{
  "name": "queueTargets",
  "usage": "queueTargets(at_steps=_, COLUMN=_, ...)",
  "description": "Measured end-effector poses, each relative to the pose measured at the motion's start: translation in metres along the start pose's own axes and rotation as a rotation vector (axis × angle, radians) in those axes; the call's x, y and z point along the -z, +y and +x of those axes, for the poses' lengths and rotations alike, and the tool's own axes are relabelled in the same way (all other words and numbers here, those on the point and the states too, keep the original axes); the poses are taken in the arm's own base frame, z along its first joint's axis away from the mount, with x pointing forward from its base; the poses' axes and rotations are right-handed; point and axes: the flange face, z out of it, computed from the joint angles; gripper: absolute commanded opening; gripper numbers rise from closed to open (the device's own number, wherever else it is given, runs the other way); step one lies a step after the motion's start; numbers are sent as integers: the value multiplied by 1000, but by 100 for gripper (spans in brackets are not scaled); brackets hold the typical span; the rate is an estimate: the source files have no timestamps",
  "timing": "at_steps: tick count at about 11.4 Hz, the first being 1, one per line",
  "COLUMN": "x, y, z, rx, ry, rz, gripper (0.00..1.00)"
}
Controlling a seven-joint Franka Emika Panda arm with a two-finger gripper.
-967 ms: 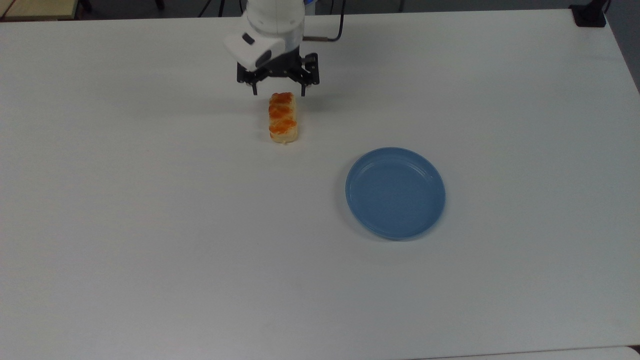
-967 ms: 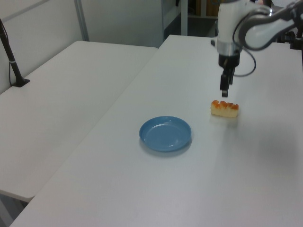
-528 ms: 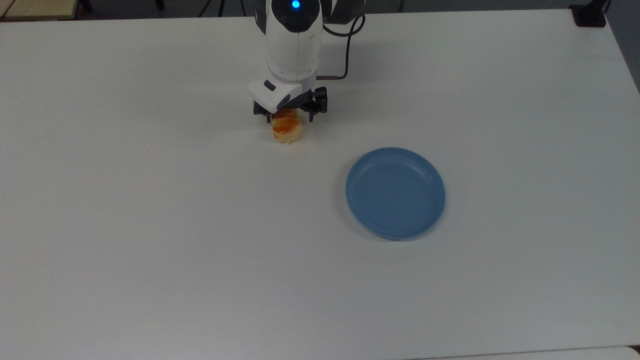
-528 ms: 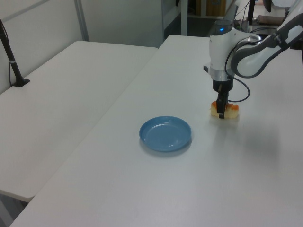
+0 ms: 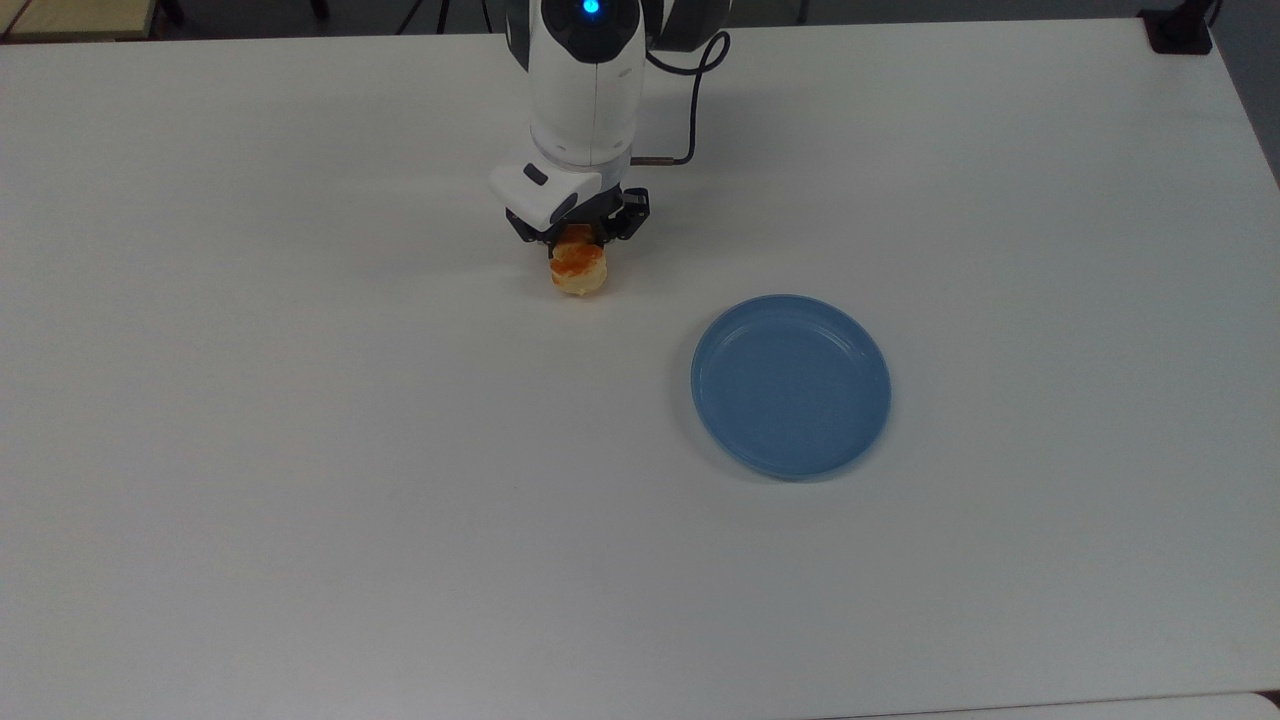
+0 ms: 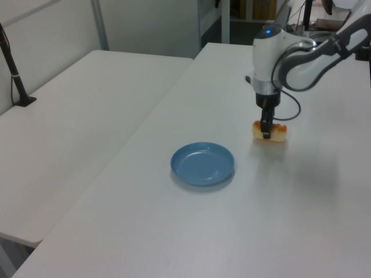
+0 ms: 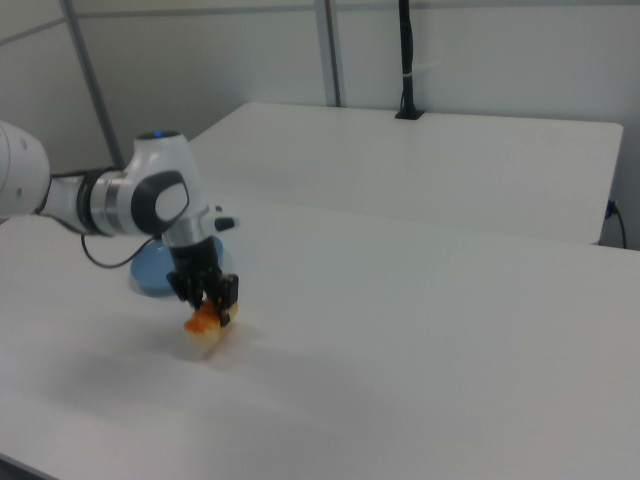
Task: Put the bread on a plate
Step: 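Carry the held bread roll over the blue plate and lower it, then open the gripper to release the roll and lift away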
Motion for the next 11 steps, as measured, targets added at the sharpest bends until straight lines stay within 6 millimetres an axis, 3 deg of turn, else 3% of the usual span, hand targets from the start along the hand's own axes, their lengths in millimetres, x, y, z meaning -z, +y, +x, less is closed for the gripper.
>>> queueTargets(at_steps=2, x=42, y=-3, z=33, rx=-42, ry=-26, rz=-11, gripper=49)
queueTargets(at_steps=4, x=77, y=-28, z=70, rx=-95, ry=-22, rz=-3, gripper=50)
queueTargets(at_steps=8, x=74, y=-118, z=102, rx=-185, ry=29, rz=11, gripper=52)
queueTargets(at_steps=9, x=70, y=-139, z=109, rx=-212, ry=66, rz=24, gripper=60)
queueTargets(at_steps=11, x=56, y=-169, z=119, rx=-267, ry=132, rz=55, gripper=61)
